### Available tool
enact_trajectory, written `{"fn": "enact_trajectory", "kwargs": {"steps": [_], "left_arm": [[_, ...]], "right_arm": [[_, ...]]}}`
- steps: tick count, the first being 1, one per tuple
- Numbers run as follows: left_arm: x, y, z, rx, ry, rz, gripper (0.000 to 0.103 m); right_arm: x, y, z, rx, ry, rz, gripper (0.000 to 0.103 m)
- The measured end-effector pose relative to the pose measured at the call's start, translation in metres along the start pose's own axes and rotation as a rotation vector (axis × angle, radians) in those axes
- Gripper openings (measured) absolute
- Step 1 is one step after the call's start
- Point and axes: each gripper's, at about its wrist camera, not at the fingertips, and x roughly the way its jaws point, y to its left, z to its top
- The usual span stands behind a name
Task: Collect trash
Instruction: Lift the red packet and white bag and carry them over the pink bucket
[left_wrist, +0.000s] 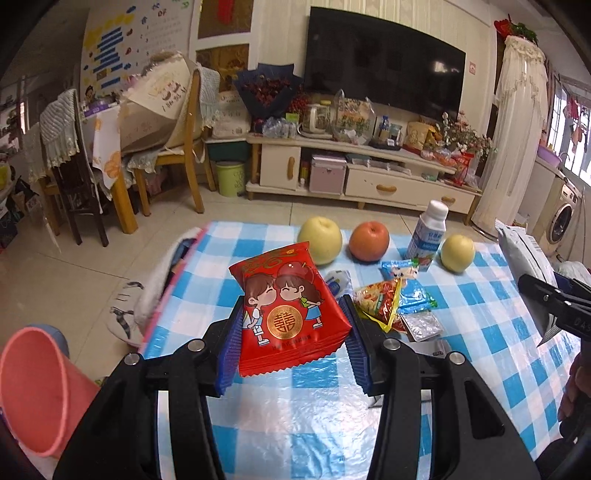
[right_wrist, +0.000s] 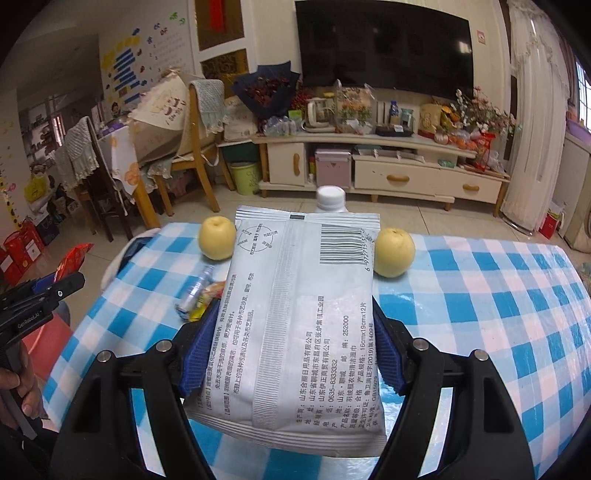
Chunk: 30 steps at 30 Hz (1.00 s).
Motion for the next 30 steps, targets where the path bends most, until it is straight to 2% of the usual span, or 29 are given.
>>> {"fn": "enact_trajectory", "kwargs": {"steps": [8,14,30], "left_arm": [[-0.063,0.038,0.001,-0.024,-0.059,0.069,0.05],[-0.103,0.081,-0.005,-0.056,-0.083,0.152,0.05],[-0.173,0.203,-0.033,-0.2,-0.113,0.349,0.05]], "right_arm": [[-0.029,0.058,0.016,-0.064,-0.057,0.086,0.075],[-0.038,0.114,0.026,-0.124,-0.082,0.177,0.075],[-0.04,0.283,0.036,-0.31,-0.067,0.45,0.075]]}}
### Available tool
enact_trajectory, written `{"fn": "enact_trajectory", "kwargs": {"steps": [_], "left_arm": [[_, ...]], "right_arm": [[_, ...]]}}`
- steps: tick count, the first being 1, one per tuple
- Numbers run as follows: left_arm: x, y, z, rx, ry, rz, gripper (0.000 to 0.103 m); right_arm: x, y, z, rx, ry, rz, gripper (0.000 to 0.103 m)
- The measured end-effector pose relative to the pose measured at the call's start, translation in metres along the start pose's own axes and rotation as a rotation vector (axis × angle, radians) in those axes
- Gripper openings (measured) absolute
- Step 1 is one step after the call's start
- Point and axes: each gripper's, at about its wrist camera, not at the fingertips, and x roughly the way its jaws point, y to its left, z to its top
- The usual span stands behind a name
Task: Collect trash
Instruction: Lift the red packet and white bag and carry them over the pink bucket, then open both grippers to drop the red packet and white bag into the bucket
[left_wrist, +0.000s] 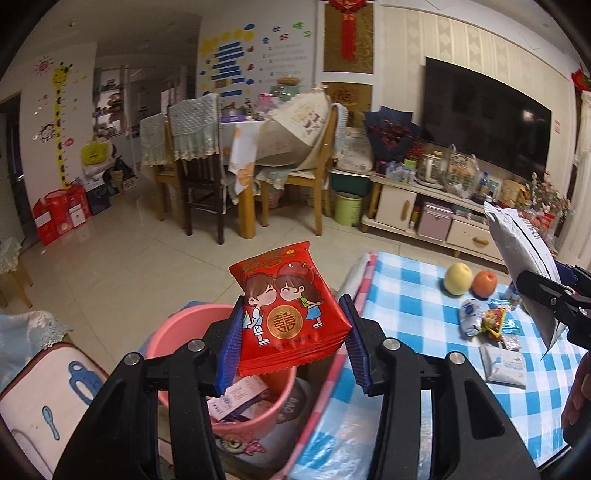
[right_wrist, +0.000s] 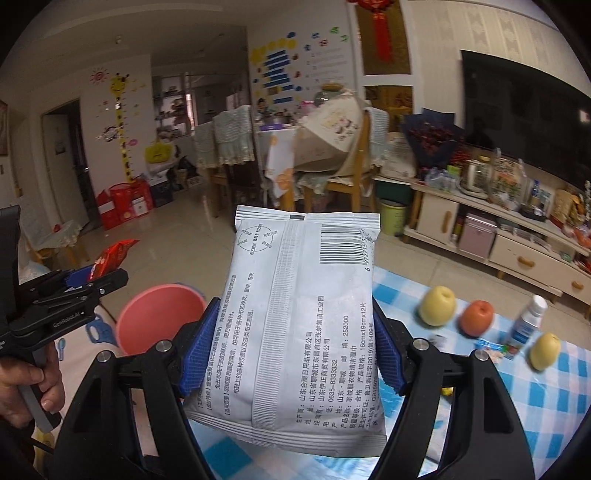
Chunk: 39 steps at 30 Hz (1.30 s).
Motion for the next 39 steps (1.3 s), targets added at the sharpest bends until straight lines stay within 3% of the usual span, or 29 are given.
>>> {"fn": "enact_trajectory", "kwargs": {"steps": [17,27,39], "left_arm": [[0.008,0.098,0.0,-0.079,0.011,0.113,0.05],[0.038,0.124,0.001,-0.102,0.028,0.127,0.05],[0.064,0.131,0.002,-0.098,0.044,0.126,0.05]], "right_arm": [[0.083,0.127,0.043,-0.118,0.042,0.194,0.075],[0.124,0.16,0.045,-0.128,0.084,0.22,0.075],[0.148,0.162,0.043,-0.11,0.1,0.231,0.075]]}}
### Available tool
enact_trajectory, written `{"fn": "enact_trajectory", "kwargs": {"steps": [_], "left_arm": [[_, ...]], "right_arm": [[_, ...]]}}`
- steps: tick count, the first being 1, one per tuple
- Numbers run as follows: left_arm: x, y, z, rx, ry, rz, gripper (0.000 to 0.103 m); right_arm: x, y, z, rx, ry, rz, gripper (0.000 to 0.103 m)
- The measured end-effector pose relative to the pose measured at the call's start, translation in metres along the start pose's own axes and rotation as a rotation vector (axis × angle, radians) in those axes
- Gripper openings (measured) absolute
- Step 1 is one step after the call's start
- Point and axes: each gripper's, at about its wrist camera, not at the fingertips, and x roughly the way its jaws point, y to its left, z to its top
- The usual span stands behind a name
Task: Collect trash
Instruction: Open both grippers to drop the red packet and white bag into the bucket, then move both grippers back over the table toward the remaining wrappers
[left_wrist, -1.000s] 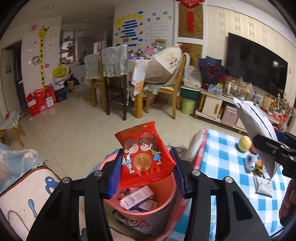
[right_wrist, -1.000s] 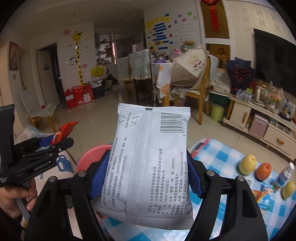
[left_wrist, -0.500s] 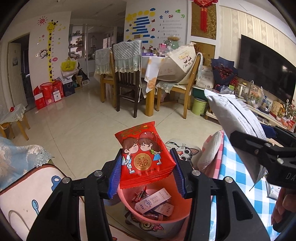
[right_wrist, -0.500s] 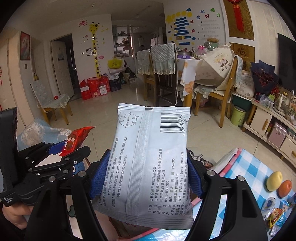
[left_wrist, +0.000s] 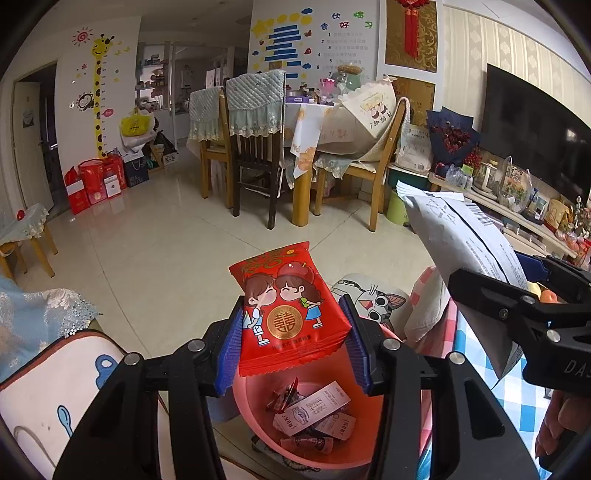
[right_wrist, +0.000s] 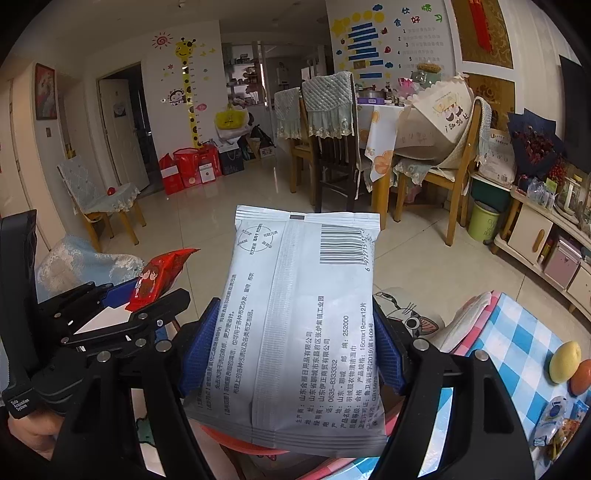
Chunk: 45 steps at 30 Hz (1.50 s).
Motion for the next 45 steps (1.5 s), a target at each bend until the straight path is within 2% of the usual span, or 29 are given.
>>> {"fn": "enact_trajectory", "kwargs": {"steps": [6,16,19,20,24,32,40,41,42,43,45], "left_arm": [[0.004,-0.001,-0.002,0.0,0.005,-0.002,0.05],[0.038,0.0,-0.012,0.006,0.061,0.004,0.052],[0.043,0.004,-0.013,0.001,0.072,0.013,0.052],[0.044,0.005,-0.015,-0.001,0.075,0.013,0.052],[0.043,0.006,-0.013,-0.003,0.074,0.019,0.053],[0.031,-0.006,-0.011,0.006,0.066,0.0,0.055],[0.016,-0.055,-0.025,0.058,0.088,-0.077,0.057],[0.015,-0.062,-0.028,0.068,0.094,-0.09,0.061],[0.012,-0.075,-0.033,0.084,0.097,-0.105,0.074],[0.01,-0.083,-0.035,0.093,0.094,-0.113,0.078],[0.004,-0.107,-0.042,0.129,0.096,-0.145,0.078]], "right_arm": [[0.006,-0.002,0.0,0.005,0.005,0.013,0.075],[0.038,-0.013,-0.003,0.066,0.062,0.077,0.076],[0.039,-0.018,-0.004,0.082,0.056,0.066,0.081],[0.04,-0.019,-0.004,0.085,0.054,0.064,0.087],[0.035,-0.025,-0.004,0.093,0.042,0.052,0.089],[0.005,-0.053,-0.02,0.139,0.029,0.016,0.089],[-0.057,-0.106,-0.068,0.196,0.019,-0.083,0.094],[-0.065,-0.112,-0.075,0.195,0.023,-0.102,0.094],[-0.075,-0.12,-0.083,0.191,0.026,-0.128,0.094],[-0.084,-0.127,-0.091,0.191,0.027,-0.148,0.095],[-0.101,-0.142,-0.106,0.198,0.035,-0.182,0.095]]}}
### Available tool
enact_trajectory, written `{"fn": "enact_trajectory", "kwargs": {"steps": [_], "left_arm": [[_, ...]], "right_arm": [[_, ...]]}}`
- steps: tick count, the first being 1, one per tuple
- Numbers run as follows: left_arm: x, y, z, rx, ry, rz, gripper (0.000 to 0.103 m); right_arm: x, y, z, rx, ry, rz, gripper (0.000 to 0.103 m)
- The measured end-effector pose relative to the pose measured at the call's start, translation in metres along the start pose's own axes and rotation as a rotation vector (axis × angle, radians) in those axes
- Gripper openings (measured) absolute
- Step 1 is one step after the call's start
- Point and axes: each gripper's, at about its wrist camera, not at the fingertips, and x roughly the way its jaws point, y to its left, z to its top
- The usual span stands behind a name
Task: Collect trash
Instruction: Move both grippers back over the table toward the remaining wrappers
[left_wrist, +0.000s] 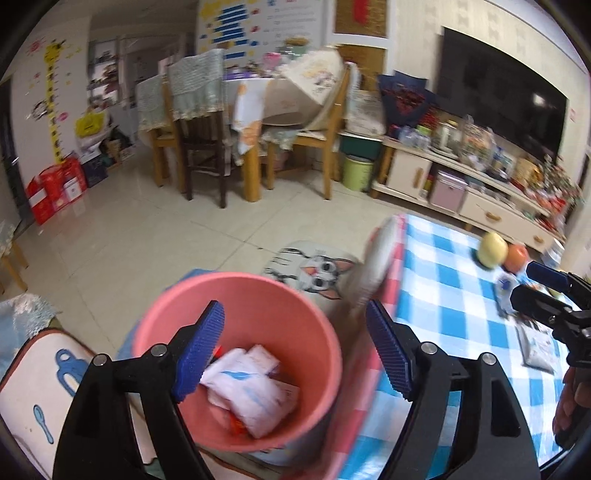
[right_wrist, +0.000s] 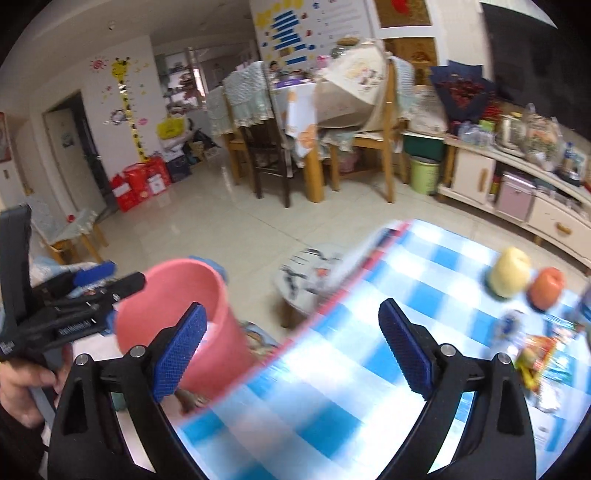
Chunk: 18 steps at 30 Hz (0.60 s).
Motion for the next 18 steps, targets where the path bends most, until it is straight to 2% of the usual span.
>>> {"fn": "enact_trajectory", "kwargs": {"steps": [7,18], "left_arm": [[0.006,-0.08,-0.005,0.089,0.019,-0.073,0.084],[0.057,-0.24,-0.024,0.257,0.052,-0.263,0.084]], "right_arm": [[-0.046,-0.069,-0.049,-0.013,0.006,-0.152,0.095],[-0.093,-0.168,-0.115,0.065,0.048,-0.285,0.095]]}}
